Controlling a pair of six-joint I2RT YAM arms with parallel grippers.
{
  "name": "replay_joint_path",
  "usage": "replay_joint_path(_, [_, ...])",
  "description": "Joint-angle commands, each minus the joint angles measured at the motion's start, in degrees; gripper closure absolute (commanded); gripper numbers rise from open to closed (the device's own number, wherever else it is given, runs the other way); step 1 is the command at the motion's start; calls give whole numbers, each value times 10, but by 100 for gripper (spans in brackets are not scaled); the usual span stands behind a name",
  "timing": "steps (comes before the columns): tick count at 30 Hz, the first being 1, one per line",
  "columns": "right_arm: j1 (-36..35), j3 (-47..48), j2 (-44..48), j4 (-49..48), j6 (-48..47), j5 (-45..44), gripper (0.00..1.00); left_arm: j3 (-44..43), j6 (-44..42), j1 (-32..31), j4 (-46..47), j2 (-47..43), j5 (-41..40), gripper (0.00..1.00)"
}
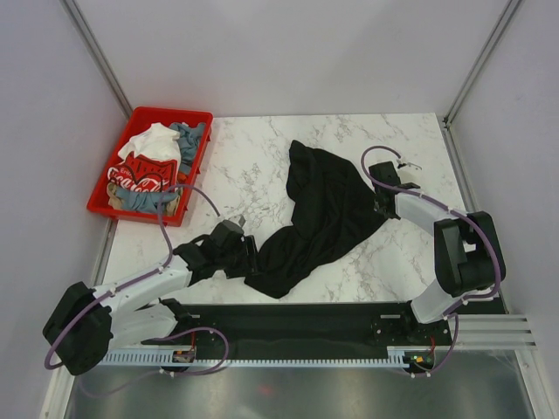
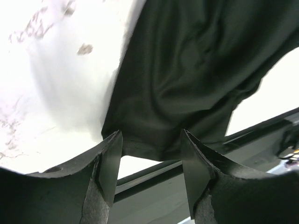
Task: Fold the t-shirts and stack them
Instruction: Flatten the tshirt out
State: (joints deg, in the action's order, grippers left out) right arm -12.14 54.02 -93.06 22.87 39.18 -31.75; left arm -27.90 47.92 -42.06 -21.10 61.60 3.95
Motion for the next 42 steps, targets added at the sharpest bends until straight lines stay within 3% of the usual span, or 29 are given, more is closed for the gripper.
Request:
replay_joint_path(1, [1,-1,22,-14,-10,-4,100,-37,-18,4,4,-20,-17,40])
replay_joint_path(4, [3,-2,24,-12,-12,-4,100,-34,-18,4,4,-23,-17,40])
replay_joint_path(5, [2,-3,25,-12,-14,-8,100,-30,-60,4,-67,-23,-42,38])
replay_joint_path(23, [10,-15,41,-10,-18,-7,100,15,-6,4,-76,-10,-26,49])
replay_joint_path(32, [10,-19,53,-10,-16,-2,100,24,6,3,-73,-3,-26,60])
replay_joint_path(35, [10,-24,60,-13,-11,11,100,19,4,3,-68,-4,-29,66])
replay_joint_path(38, [10,-26,71,-13,-5,29,100,8,7,3,-63,-9,-32,80])
replay_joint_path(40, [10,-21,82,-13,-4,39,100,-7,6,3,-43,-11,-31,95])
replay_joint_path(42, [10,-12,97,-8,-1,44,100,-28,9,3,-19,-15,-31,98])
